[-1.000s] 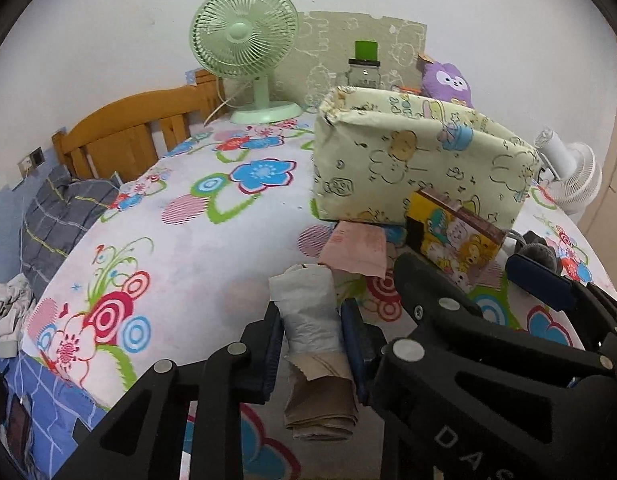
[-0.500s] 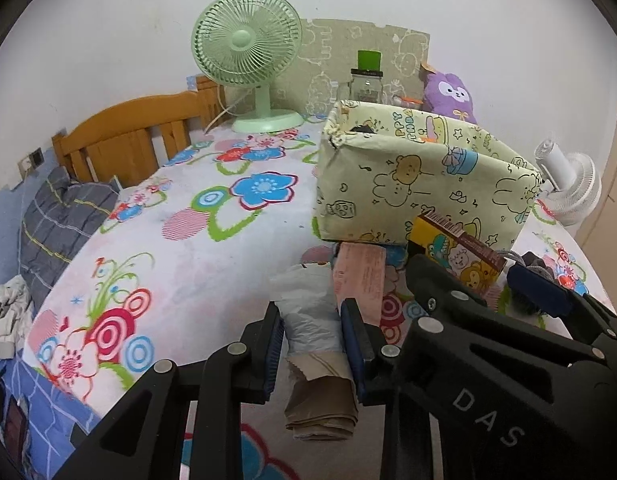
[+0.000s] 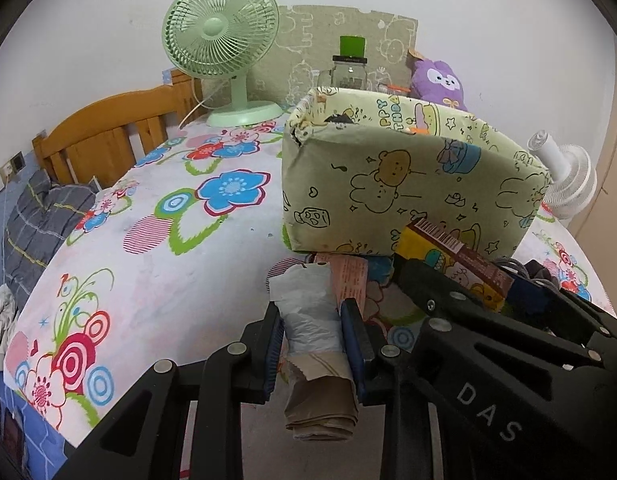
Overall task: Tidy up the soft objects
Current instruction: 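Grasp the white-and-brown wrapped item with the left tool while the right tool grasps the brown-red box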
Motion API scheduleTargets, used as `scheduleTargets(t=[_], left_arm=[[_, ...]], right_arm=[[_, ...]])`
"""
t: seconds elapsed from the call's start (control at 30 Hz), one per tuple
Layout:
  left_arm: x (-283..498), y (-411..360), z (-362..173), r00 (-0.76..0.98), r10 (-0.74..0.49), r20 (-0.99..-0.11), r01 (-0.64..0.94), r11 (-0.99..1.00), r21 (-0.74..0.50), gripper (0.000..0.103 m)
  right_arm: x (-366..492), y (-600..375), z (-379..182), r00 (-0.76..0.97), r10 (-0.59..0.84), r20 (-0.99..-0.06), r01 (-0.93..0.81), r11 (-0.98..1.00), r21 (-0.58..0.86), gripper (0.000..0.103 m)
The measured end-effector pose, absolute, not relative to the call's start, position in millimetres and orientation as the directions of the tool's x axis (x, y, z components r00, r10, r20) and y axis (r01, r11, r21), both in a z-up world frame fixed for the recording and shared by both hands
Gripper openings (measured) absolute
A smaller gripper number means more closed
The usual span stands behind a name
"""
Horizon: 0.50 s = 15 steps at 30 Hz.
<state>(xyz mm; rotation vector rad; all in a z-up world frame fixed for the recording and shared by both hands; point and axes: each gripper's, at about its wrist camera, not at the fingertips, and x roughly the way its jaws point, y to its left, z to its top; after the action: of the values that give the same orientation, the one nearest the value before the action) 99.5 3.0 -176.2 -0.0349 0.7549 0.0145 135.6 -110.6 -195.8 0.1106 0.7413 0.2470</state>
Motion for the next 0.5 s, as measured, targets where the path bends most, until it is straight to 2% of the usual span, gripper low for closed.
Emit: scheduleTargets(t=[0.07,0.2,0.3,0.5], left_arm=[[101.1,3.2,-177.8,0.725,0.002,-0.689,-0.026,0.999,-0.026,0.028],[104.8,1.8,-179.6,0.719,0.002,-0.695,-0.022,1.000,-0.020,0.028],[104.6,-0.5,-180.2,0.719,0.000,-0.695,-0.016,1.000,-0.016,0.028],[101.4,-2.6,-179.4,0.720,-0.016,-0.693,-0.001,1.000,-0.024,0.028]], right_arm=[[137.8,-109.7,-197.7,0.703,0.268,-0.659,-0.188,0.963,0.192,0.058],[141.1,-107.4,-200.2,0.688,0.293,-0.664,-0.214,0.956,0.200,0.036],[140.1,-106.2,-200.2,0.688,0.299,-0.661,-0.223,0.954,0.200,0.029],[133.4,-112.0,-199.5,0.694,0.288,-0.660,-0.192,0.957,0.215,0.026]])
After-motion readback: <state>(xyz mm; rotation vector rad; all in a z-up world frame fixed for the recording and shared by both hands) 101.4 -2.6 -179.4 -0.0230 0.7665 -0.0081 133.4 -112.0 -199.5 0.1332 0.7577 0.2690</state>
